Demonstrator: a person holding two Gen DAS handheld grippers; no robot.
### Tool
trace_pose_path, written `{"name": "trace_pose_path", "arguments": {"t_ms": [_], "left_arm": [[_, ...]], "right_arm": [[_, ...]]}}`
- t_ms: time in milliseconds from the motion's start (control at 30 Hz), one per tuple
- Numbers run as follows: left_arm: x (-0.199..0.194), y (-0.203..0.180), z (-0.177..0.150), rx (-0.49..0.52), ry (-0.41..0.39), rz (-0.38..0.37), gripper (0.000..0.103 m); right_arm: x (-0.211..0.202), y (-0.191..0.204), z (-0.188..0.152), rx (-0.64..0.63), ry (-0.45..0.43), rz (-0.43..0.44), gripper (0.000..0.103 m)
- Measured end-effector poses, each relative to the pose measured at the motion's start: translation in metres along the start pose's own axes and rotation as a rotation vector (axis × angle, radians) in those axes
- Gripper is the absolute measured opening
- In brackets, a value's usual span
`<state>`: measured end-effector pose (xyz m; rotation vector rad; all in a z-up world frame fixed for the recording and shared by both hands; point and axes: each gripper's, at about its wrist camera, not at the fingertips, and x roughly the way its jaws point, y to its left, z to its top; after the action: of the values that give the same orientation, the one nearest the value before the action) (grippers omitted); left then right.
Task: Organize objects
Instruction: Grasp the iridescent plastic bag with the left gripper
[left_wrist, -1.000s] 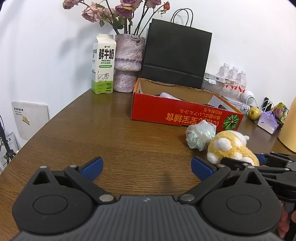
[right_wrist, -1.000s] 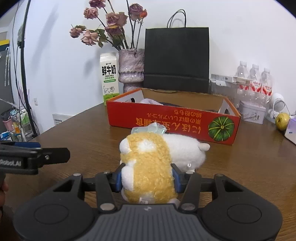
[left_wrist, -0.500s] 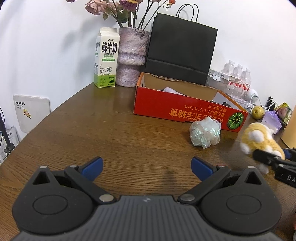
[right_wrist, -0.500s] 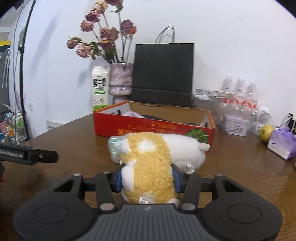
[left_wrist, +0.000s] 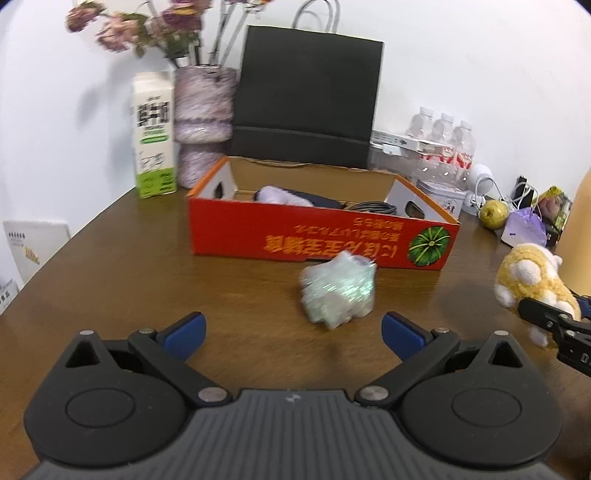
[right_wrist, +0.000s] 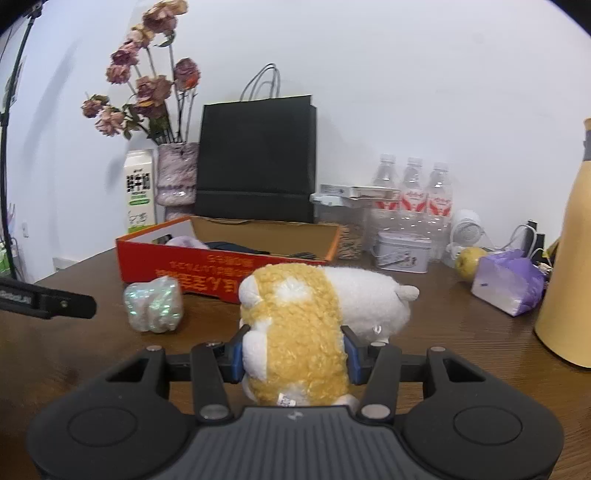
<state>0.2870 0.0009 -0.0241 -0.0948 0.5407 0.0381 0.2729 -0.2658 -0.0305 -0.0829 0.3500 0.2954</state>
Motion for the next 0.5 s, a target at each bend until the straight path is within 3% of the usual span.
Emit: {"name": "trace_pose_path", "arguments": {"t_ms": [300,500], "left_arm": [[0.043,-0.038,0.019,-0.001,0.008,0.025,0.103],[0.075,-0.049,0.025,-0.048,0.041,0.097,0.103]], "right_arm": [[0.002,-0.034,-0.001,0.042,-0.001,-0.046,0.048],[0.008,-0.04,-0.004,0.061,0.028,-0.048,0.048]]}}
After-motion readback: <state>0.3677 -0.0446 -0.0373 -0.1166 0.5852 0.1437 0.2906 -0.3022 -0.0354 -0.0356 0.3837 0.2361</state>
